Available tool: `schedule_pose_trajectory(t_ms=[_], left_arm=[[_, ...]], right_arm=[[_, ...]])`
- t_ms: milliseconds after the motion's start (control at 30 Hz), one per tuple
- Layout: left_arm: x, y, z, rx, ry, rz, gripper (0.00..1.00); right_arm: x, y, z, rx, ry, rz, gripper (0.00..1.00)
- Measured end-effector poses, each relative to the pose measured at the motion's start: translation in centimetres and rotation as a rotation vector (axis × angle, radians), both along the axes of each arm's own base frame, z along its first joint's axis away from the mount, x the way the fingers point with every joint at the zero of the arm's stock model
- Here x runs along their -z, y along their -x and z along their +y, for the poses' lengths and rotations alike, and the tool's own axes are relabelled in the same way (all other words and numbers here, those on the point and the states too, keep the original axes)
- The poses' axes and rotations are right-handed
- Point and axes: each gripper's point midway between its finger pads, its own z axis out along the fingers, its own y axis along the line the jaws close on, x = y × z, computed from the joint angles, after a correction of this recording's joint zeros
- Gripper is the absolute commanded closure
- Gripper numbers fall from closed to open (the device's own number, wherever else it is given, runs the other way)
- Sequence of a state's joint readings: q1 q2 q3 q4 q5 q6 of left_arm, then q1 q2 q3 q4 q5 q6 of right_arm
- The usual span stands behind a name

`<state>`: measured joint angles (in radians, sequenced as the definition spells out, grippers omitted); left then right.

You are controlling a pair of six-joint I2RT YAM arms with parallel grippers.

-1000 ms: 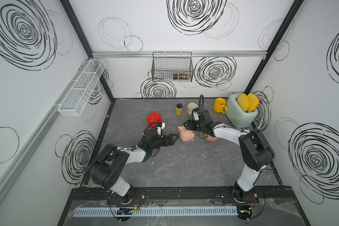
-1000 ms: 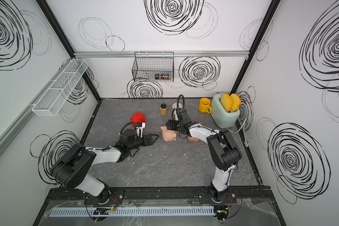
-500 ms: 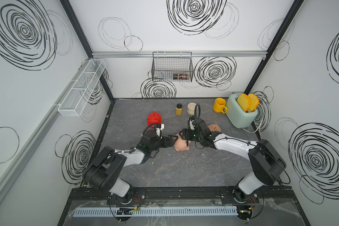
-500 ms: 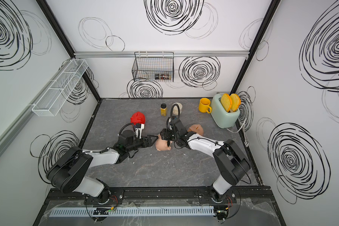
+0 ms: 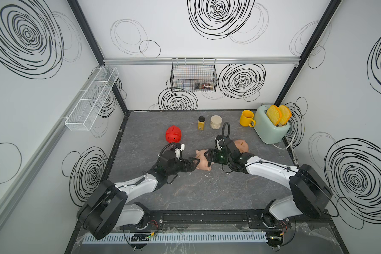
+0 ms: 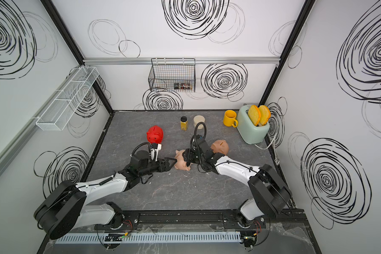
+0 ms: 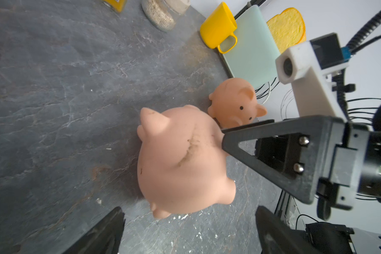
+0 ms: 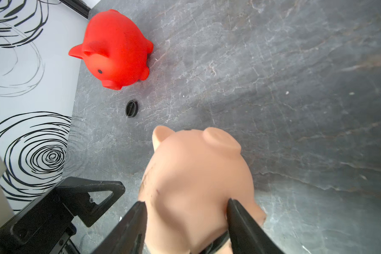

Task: Open piggy banks
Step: Move the piggy bank to the center of the board.

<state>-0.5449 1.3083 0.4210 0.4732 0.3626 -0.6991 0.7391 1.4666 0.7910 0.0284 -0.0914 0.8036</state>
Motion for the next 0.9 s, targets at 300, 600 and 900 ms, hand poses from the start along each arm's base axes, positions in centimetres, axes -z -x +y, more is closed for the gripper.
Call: schedule_pose_trajectory(t_ms=[300,600,900], left_arm=[[1.5,0.3,-0.3,0.006,-0.019,0.045,0.04],[1.6,1.0,-1.1,0.021,-0.026,0.045,0.04],[-0.3,0.6,-2.7,0.036,-0.014,0.008,0.04]], right_arm=[[-1.0,5.1,0.9,-0.083,-0.01,-0.019,0.42],[-6.5,4.7,-2.8,0.012,-0.037,-0.222,0.44],[-2.4,-0.3,-8.1,0.151,0.113,-0.126,0.53]])
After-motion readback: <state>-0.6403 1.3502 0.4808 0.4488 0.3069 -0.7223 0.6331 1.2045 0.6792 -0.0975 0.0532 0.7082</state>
